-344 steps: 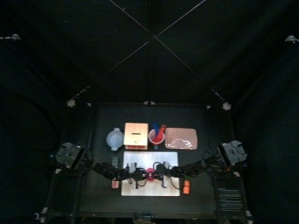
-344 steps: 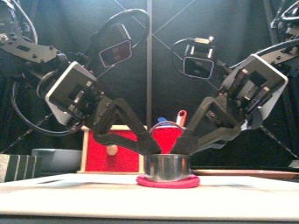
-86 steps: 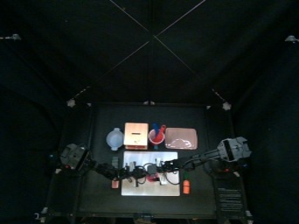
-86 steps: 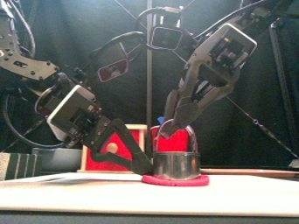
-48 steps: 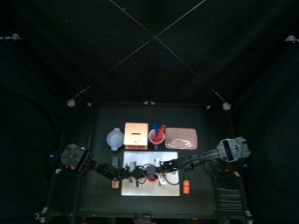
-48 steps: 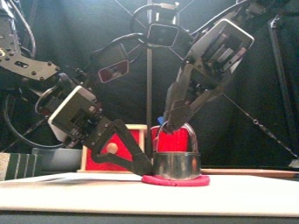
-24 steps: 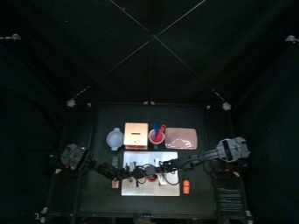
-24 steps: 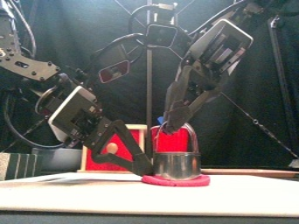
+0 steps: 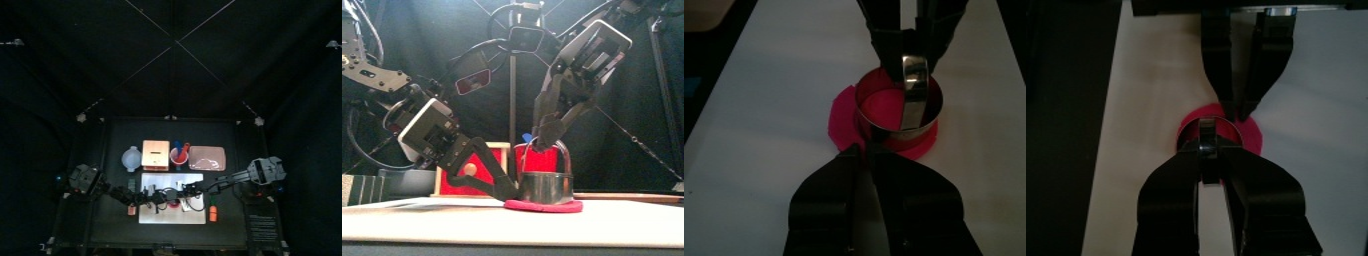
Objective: Get the cutter from the drawer then cut the dough then place the extra dough in the bowl
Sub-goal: Cut the dough
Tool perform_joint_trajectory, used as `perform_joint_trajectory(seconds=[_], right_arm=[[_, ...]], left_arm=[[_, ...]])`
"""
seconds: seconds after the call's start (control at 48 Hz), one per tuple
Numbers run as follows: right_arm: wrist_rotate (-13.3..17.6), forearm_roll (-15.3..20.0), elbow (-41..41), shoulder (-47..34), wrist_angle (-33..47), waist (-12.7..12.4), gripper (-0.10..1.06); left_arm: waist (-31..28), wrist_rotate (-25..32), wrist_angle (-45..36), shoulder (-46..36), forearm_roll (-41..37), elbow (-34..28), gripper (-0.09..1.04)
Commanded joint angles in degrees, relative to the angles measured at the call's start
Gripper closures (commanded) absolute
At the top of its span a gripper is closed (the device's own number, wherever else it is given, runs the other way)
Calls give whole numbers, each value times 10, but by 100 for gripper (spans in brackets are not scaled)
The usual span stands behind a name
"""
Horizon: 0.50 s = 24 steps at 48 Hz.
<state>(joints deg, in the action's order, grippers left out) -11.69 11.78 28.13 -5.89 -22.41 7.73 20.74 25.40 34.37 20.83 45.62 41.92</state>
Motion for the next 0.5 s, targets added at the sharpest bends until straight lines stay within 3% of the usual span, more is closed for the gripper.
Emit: perform_joint_trajectory(seconds=[0.021, 0.208, 0.5], right_arm=[[0, -11, -18, 39, -9, -7, 53], [0, -33, -24, 68, -26, -20, 54], [1, -33, 9, 117, -48, -37, 54]], left_arm=[[-3, -1, -10, -2, 2, -4, 36], [-3, -1, -10, -4, 2, -4, 36], [-3, -1, -11, -4, 2, -3, 36]])
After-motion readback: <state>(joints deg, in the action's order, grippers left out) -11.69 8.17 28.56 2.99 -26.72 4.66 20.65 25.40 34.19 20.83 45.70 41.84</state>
